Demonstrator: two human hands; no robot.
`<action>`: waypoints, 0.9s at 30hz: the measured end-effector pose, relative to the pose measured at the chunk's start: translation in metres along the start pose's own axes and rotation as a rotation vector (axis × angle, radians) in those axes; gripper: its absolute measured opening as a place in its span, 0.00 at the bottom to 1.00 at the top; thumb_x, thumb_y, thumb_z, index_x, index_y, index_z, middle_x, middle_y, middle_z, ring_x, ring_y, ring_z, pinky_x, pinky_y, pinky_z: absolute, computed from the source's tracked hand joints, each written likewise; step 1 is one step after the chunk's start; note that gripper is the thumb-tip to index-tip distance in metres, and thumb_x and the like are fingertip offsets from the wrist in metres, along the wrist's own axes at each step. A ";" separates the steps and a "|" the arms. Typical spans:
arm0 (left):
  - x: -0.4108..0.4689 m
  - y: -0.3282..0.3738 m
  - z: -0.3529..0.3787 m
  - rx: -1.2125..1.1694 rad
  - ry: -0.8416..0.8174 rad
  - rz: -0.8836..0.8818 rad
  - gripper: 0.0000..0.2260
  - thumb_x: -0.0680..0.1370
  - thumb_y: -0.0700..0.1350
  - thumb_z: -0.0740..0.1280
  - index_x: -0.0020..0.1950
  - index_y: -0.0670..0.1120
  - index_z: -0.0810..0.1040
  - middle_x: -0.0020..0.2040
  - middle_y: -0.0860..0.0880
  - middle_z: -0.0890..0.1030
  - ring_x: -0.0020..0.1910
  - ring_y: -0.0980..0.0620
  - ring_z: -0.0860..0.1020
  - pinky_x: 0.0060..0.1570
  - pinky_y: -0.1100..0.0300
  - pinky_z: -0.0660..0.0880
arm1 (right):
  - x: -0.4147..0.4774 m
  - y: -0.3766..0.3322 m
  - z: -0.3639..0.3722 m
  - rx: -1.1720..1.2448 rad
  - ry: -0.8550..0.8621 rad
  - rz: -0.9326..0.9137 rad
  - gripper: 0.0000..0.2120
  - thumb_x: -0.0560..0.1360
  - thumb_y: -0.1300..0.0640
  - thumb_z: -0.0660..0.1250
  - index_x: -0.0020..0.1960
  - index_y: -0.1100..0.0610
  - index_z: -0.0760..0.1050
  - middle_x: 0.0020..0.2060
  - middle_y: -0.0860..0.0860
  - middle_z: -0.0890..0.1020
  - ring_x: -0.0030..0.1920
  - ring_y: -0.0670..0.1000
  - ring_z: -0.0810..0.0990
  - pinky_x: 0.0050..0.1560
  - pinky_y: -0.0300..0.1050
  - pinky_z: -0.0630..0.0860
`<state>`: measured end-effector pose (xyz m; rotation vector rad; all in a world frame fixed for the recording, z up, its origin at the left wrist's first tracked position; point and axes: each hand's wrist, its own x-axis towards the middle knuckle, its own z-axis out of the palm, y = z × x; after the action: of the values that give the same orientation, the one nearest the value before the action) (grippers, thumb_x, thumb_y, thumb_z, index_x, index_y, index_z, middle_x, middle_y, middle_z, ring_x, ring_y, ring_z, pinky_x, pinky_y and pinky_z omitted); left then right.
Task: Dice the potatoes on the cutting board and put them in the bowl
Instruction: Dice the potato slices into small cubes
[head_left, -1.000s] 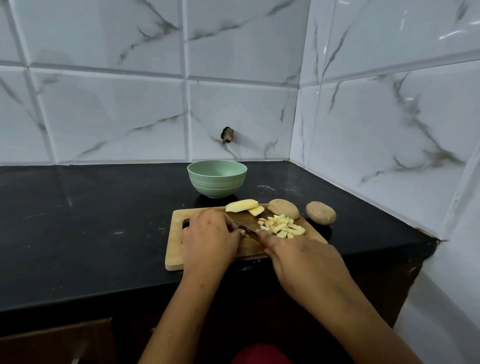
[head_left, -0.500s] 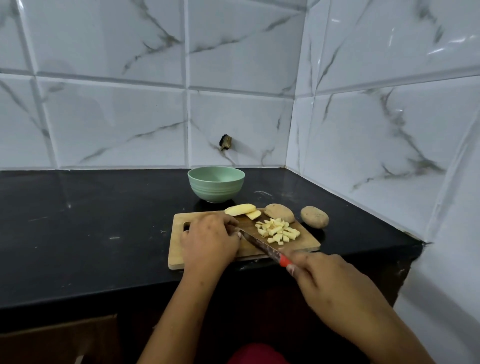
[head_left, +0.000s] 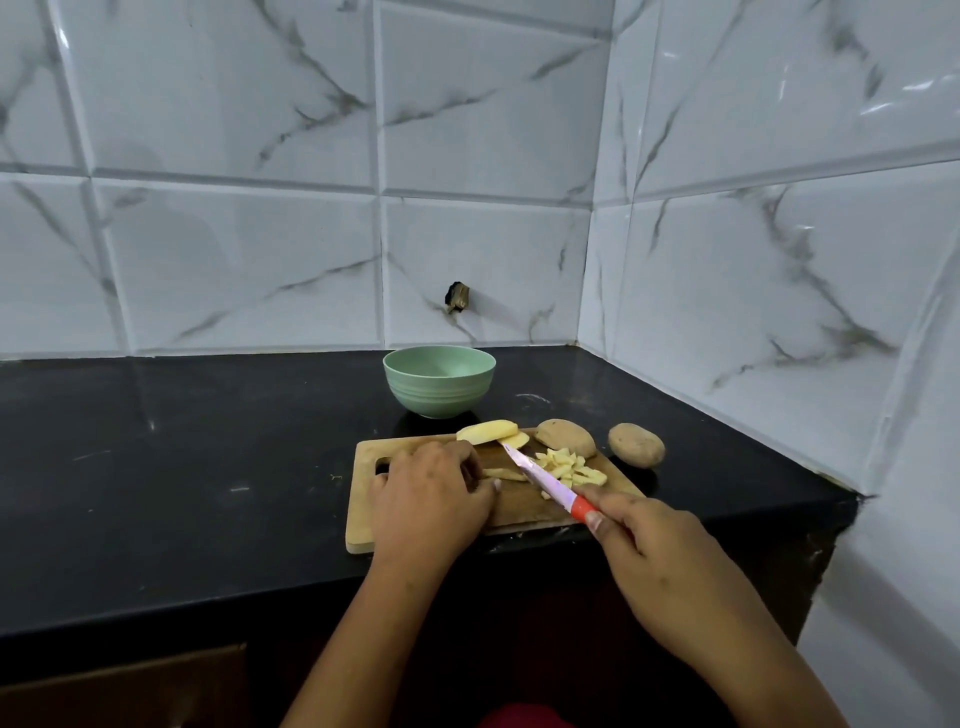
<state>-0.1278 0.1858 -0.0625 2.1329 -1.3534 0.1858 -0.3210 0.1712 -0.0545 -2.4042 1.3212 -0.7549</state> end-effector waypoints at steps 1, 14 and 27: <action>0.001 0.000 -0.002 -0.002 0.005 0.002 0.07 0.75 0.59 0.64 0.45 0.57 0.73 0.48 0.59 0.76 0.52 0.55 0.73 0.53 0.55 0.72 | 0.001 -0.001 -0.001 -0.018 0.006 0.003 0.19 0.83 0.48 0.52 0.72 0.39 0.64 0.39 0.42 0.75 0.33 0.43 0.73 0.31 0.36 0.66; 0.017 -0.007 -0.003 -0.050 -0.122 0.131 0.07 0.78 0.52 0.65 0.53 0.60 0.81 0.59 0.58 0.75 0.57 0.54 0.68 0.53 0.60 0.67 | -0.004 -0.014 0.001 -0.101 0.031 -0.027 0.18 0.83 0.46 0.50 0.72 0.37 0.61 0.46 0.41 0.73 0.39 0.40 0.74 0.37 0.33 0.72; 0.016 -0.014 -0.003 -0.235 -0.079 0.104 0.08 0.71 0.51 0.74 0.33 0.59 0.78 0.55 0.59 0.79 0.61 0.56 0.70 0.61 0.58 0.64 | -0.005 -0.015 0.004 -0.214 -0.011 -0.020 0.19 0.83 0.48 0.48 0.73 0.40 0.58 0.54 0.44 0.78 0.47 0.43 0.78 0.42 0.36 0.73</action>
<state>-0.1082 0.1793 -0.0593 1.8939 -1.4563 -0.0172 -0.3100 0.1835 -0.0519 -2.5853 1.4412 -0.6322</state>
